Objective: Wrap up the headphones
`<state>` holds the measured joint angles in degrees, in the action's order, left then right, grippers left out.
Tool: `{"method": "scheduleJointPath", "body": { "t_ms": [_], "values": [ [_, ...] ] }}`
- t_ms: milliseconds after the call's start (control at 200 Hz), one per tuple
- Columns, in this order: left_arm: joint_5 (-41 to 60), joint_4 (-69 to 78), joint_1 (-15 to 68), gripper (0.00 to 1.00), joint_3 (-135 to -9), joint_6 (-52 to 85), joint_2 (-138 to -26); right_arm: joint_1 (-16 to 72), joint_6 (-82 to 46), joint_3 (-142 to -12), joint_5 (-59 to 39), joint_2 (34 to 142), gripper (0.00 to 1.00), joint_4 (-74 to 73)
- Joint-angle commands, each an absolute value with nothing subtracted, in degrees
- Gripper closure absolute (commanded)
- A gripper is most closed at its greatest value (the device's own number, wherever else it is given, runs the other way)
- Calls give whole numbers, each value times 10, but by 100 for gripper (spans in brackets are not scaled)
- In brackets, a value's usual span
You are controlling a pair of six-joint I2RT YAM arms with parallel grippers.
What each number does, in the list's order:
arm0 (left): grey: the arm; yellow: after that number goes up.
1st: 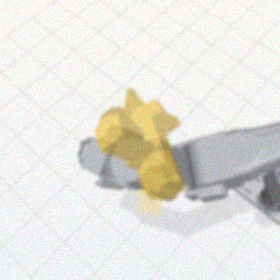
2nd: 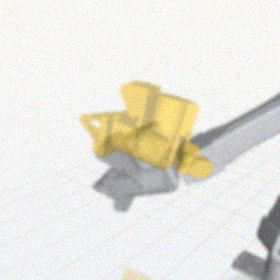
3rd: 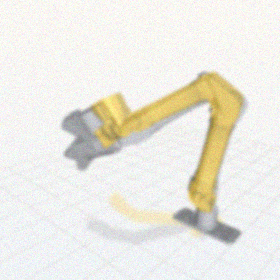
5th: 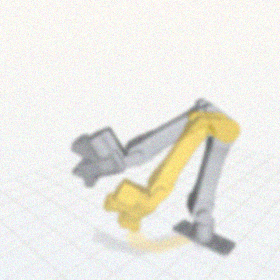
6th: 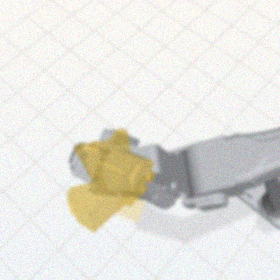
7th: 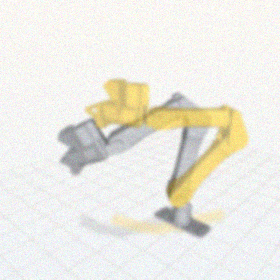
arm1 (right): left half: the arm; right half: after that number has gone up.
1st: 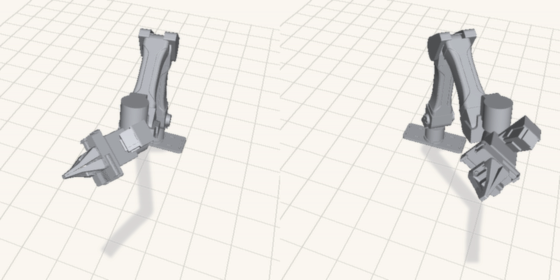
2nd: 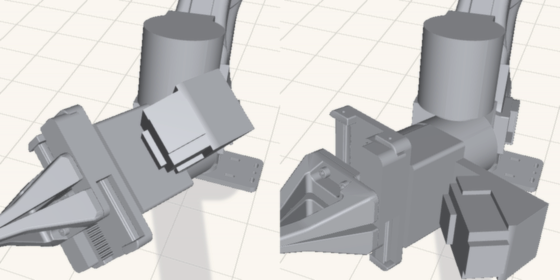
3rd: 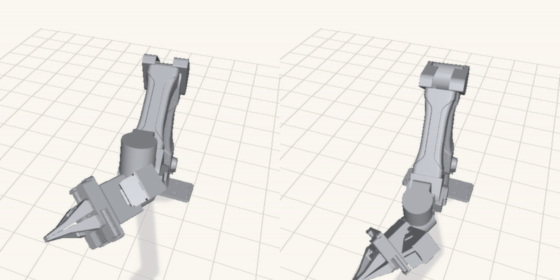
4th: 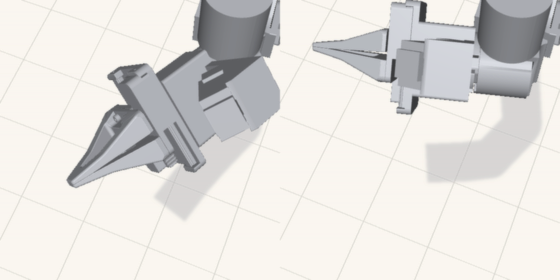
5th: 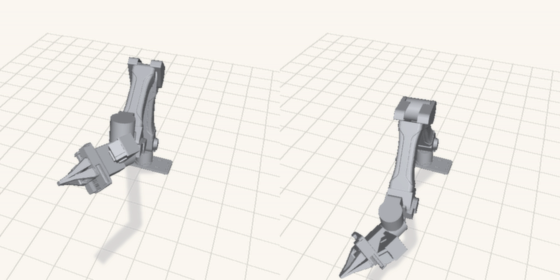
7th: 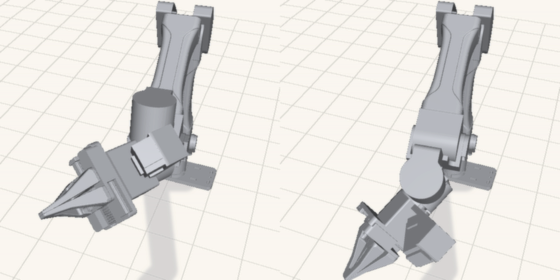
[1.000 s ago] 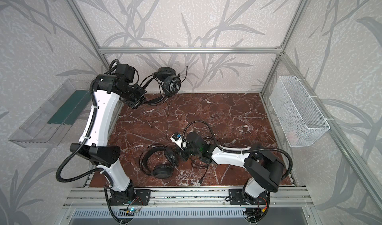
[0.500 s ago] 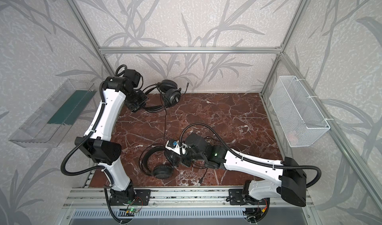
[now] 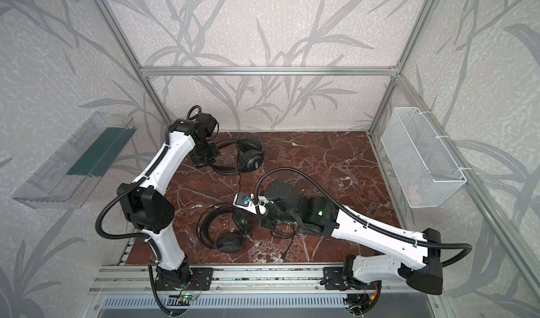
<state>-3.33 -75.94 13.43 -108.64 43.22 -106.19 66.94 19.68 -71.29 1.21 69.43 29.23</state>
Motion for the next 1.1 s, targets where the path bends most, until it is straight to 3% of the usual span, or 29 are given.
{"method": "scheduleJointPath", "body": {
  "t_ms": [0, 275, 495, 670, 935, 1095],
  "values": [
    [-81, -707, 159, 100, -1064, 407, -1025, 674, 250, -762, 57, 694, 100, 352],
    [-105, -642, 177, 100, -953, 374, -960, 674, 309, -839, 94, 703, 100, 375],
    [-93, -583, 193, 100, -877, 359, -912, 675, 335, -926, 101, 772, 100, 415],
    [-33, -560, 197, 100, -848, 356, -906, 678, 352, -982, 86, 829, 100, 420],
    [16, -529, 204, 100, -797, 330, -861, 672, 411, -1008, 157, 878, 100, 406],
    [41, -511, 208, 100, -755, 310, -817, 628, 393, -1016, 108, 880, 100, 409]
  ]
}}
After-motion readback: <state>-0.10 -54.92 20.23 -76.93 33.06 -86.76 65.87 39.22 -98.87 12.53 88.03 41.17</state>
